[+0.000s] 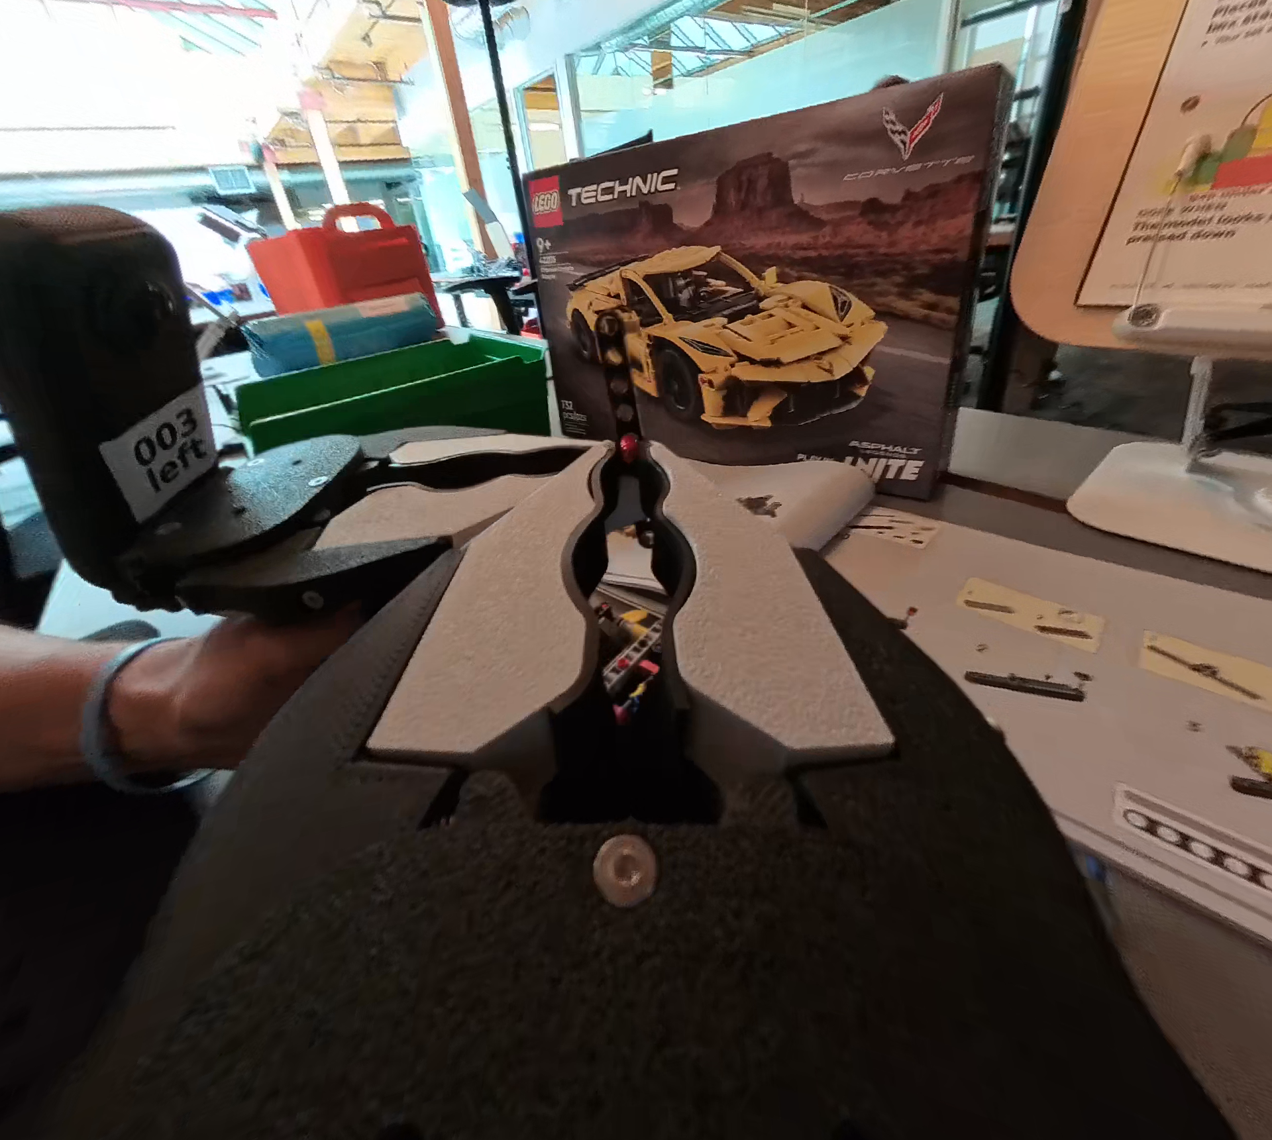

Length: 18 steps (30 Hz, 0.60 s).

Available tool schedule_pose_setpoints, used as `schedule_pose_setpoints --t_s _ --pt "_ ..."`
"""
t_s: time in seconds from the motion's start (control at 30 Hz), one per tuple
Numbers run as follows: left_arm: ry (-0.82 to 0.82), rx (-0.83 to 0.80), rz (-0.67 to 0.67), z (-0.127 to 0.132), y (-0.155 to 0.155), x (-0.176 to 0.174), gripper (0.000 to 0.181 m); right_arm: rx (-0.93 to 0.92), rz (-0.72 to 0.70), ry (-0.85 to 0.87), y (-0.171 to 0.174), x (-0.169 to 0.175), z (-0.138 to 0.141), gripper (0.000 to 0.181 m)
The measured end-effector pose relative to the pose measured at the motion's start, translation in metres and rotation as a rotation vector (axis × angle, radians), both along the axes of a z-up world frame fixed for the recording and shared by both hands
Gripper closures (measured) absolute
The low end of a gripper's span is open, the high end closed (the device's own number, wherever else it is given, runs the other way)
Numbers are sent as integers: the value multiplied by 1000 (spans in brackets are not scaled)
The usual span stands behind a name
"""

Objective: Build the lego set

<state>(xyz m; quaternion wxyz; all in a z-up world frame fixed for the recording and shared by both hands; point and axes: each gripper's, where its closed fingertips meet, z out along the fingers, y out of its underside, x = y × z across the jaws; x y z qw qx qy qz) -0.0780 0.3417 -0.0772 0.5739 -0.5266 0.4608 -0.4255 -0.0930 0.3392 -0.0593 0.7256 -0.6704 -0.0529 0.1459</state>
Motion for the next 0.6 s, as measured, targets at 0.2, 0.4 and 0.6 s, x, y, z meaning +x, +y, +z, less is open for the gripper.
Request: schedule_pose_setpoints --t_s 0.2,0.4,0.6 --pt "9 2 5 0 -1 2 175 43 -85 -152 -1 3 2 178" --pt "9 18 -4 1 -1 2 175 36 -67 -127 -1 3 2 178" --pt "49 141 6 -2 -1 -1 175 8 -16 -60 -2 0 -2 177"
